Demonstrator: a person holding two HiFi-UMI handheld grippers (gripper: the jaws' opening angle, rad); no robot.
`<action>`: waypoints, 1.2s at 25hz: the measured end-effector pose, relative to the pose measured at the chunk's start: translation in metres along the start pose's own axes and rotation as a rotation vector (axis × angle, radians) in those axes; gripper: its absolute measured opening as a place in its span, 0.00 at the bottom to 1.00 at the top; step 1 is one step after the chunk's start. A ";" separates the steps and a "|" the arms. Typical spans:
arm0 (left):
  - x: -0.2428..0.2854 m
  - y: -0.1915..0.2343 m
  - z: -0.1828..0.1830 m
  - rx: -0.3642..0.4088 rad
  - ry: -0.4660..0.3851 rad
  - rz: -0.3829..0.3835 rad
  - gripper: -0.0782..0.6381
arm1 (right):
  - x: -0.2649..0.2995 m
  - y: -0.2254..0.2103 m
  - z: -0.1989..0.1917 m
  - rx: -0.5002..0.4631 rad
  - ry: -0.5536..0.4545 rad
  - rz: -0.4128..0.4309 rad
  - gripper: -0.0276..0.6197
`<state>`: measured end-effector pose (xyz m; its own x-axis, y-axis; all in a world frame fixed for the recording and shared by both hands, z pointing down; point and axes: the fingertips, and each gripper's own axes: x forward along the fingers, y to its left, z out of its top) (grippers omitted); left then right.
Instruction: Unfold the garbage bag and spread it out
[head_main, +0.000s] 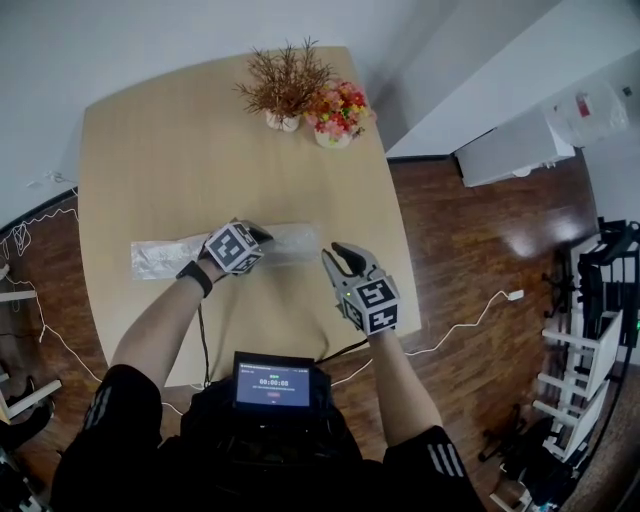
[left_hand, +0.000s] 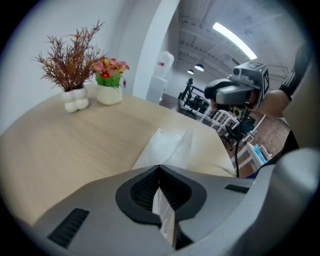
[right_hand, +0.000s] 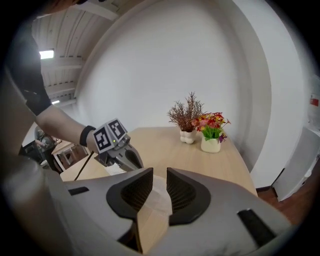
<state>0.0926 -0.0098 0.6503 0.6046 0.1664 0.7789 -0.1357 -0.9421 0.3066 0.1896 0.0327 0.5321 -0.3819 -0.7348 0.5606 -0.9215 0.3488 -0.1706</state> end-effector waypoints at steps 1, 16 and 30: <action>-0.001 0.002 0.002 -0.006 -0.005 0.000 0.10 | 0.002 0.003 -0.003 -0.013 0.012 0.007 0.21; -0.011 0.007 0.012 0.016 -0.015 -0.019 0.10 | 0.056 0.009 -0.051 -0.454 0.243 0.007 0.27; -0.032 -0.005 0.016 0.086 -0.045 -0.004 0.17 | 0.070 0.005 -0.060 -0.449 0.305 0.036 0.07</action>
<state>0.0863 -0.0156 0.6150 0.6402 0.1589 0.7516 -0.0664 -0.9633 0.2602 0.1627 0.0176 0.6188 -0.3133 -0.5390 0.7818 -0.7624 0.6336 0.1313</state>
